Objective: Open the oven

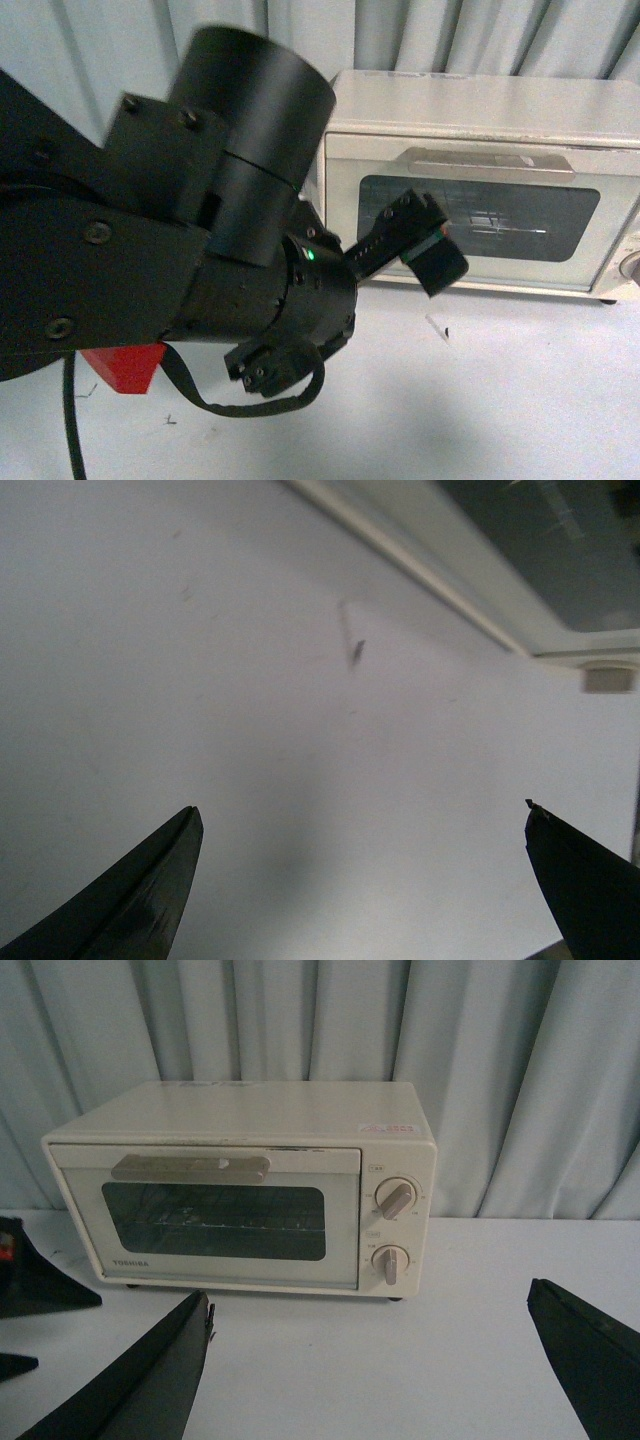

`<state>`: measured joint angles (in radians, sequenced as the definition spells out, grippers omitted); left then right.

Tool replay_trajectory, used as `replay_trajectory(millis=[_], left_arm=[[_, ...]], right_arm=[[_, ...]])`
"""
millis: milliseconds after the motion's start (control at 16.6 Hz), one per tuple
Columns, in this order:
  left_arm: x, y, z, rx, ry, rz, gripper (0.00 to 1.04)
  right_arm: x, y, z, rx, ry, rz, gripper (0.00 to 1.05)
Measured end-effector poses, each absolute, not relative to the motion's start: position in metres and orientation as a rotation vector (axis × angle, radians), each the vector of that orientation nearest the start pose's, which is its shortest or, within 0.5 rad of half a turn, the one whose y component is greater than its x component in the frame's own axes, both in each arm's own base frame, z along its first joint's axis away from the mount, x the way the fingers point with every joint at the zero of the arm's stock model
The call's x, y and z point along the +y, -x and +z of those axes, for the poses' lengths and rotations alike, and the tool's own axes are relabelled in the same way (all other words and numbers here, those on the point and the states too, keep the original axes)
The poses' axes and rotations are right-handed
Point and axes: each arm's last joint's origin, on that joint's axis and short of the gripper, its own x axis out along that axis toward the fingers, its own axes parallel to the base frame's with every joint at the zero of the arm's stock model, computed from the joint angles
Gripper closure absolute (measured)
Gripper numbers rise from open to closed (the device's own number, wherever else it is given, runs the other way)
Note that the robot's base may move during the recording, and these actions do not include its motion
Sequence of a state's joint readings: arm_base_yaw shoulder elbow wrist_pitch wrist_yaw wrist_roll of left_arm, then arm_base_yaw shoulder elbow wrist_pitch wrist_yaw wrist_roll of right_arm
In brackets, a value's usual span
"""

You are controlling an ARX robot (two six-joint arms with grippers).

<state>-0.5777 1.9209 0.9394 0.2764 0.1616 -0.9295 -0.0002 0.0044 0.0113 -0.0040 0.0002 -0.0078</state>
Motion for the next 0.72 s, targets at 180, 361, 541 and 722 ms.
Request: replay_trajectory(millis=[180,361,541,722], left_arm=[[-0.216,-0.326,0.107,1.040,0.704,-0.278,0.07],[-0.214,-0.349,0.108,1.076,0.727,-0.243,0.07],[-0.202,-0.357,0.090,1.136,0.760,-0.182,0.07],[-0.201,-0.357,0.073,1.166,0.773,-0.167,0.07]], right_arm=[[0.000,-0.097,0.167,-0.003,0.008,-0.001,0.06],[0.000,-0.097,0.167,-0.003,0.008,-0.001,0.06],[0.000,-0.097,0.167,-0.003,0.008,0.000,0.06],[0.000,-0.097,0.167,-0.003,0.007,0.000,0.06]])
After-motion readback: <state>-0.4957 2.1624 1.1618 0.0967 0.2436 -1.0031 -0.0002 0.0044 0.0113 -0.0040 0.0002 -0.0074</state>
